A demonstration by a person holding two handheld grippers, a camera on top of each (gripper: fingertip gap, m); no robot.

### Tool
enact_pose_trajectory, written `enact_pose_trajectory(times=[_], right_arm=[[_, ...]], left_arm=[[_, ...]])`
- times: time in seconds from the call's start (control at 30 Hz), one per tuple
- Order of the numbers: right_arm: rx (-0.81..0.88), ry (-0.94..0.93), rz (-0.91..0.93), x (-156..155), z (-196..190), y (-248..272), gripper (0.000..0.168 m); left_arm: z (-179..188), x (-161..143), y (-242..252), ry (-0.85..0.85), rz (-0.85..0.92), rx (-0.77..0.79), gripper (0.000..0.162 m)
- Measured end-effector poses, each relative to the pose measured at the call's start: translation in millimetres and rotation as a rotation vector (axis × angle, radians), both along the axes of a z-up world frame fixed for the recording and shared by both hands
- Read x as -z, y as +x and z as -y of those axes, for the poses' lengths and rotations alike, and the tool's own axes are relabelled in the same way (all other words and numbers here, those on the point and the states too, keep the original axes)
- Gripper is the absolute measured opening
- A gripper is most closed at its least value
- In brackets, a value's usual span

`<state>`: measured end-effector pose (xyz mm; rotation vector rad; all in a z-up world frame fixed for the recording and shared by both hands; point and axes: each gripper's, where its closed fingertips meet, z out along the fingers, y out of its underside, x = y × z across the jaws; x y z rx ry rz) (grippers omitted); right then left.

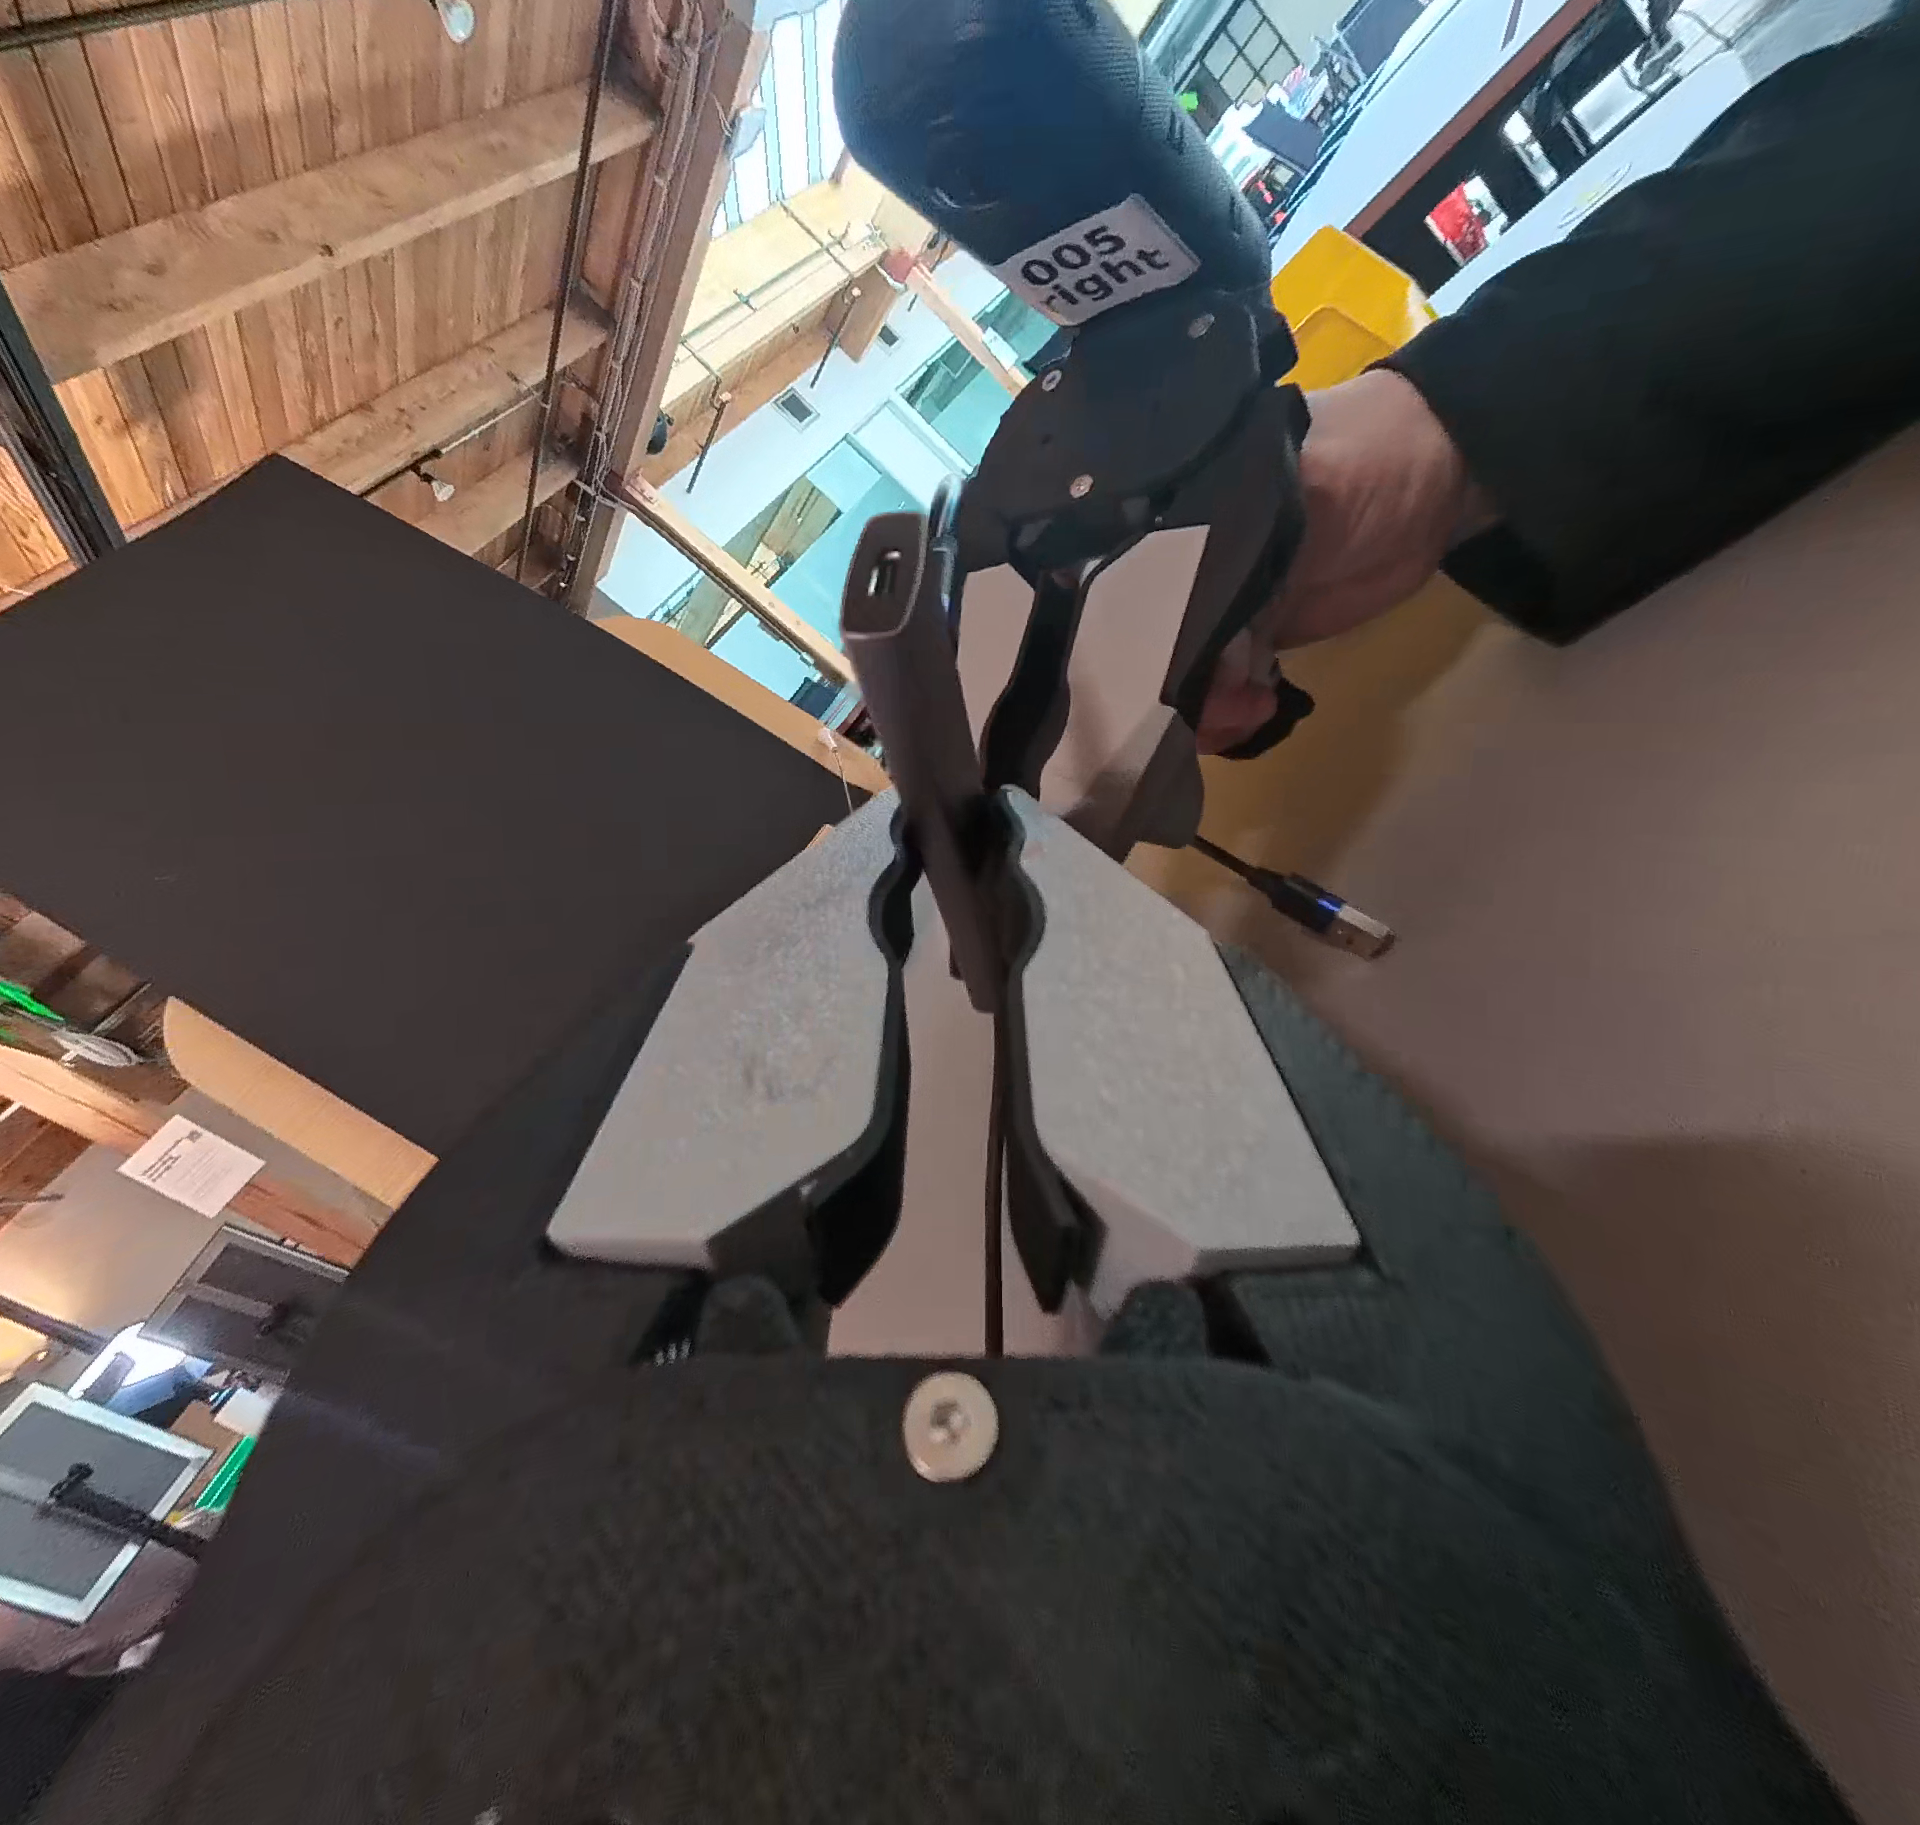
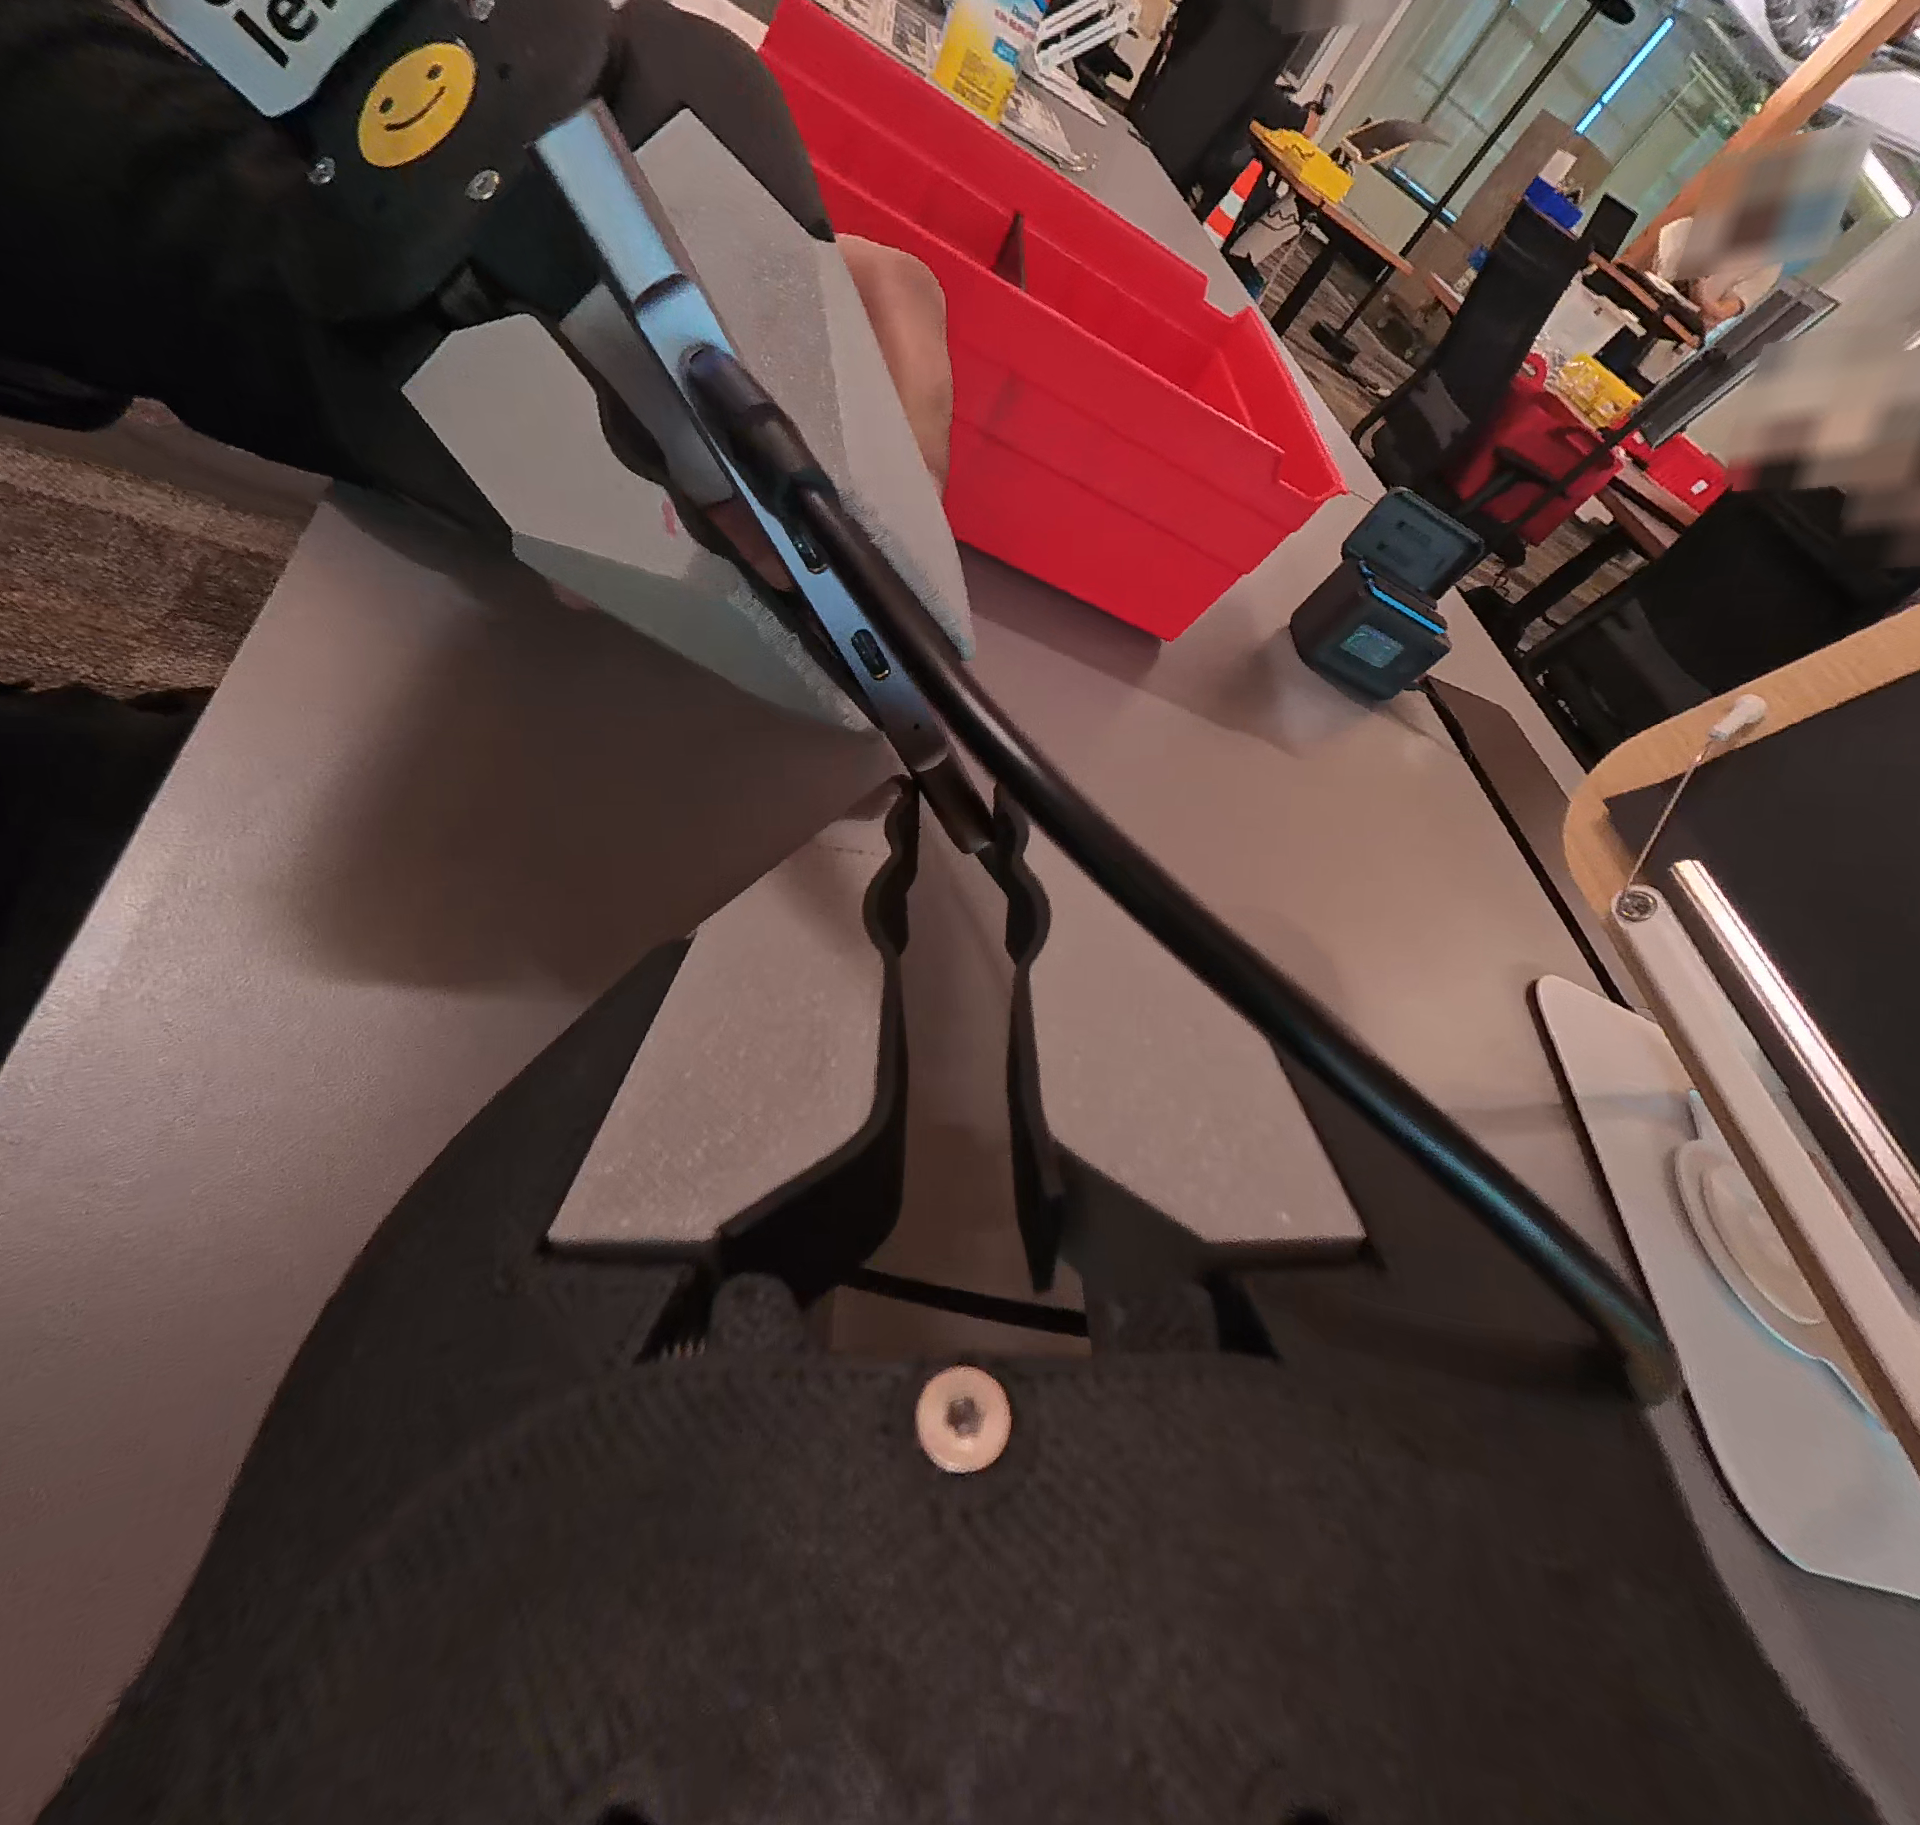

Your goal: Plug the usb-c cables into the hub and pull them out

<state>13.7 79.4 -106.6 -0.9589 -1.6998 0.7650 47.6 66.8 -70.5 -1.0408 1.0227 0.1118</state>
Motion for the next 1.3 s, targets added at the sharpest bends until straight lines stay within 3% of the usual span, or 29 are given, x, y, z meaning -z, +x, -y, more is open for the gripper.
enact_pose_trajectory(times=[0.5, 0.63, 0.8, 1.03, 1.3], right_arm=[[-0.125, -0.115, 0.035, 7.0, 20.1, 4.2, 0.009], [-0.078, -0.171, 0.06, 8.5, 13.2, 4.6, 0.011], [-0.058, -0.299, 0.002, -8.0, 11.1, 21.9, 0.018], [-0.217, -0.634, -0.097, -31.0, 46.1, 42.0, 0.019], [-0.293, -0.752, -0.139, -43.3, 51.2, 48.8, 0.008]], left_arm=[[17.4, -1.3, 13.1, -0.127, 0.091, 0.192, 0.007], [11.0, 3.8, 10.9, -0.137, 0.023, 0.136, 0.008], [7.0, -3.5, -5.1, -0.031, -0.017, 0.047, 0.008], [8.3, 2.4, 0.4, 0.221, -0.263, -0.102, 0.008], [7.7, 3.3, 1.7, 0.271, -0.334, -0.175, 0.007]])
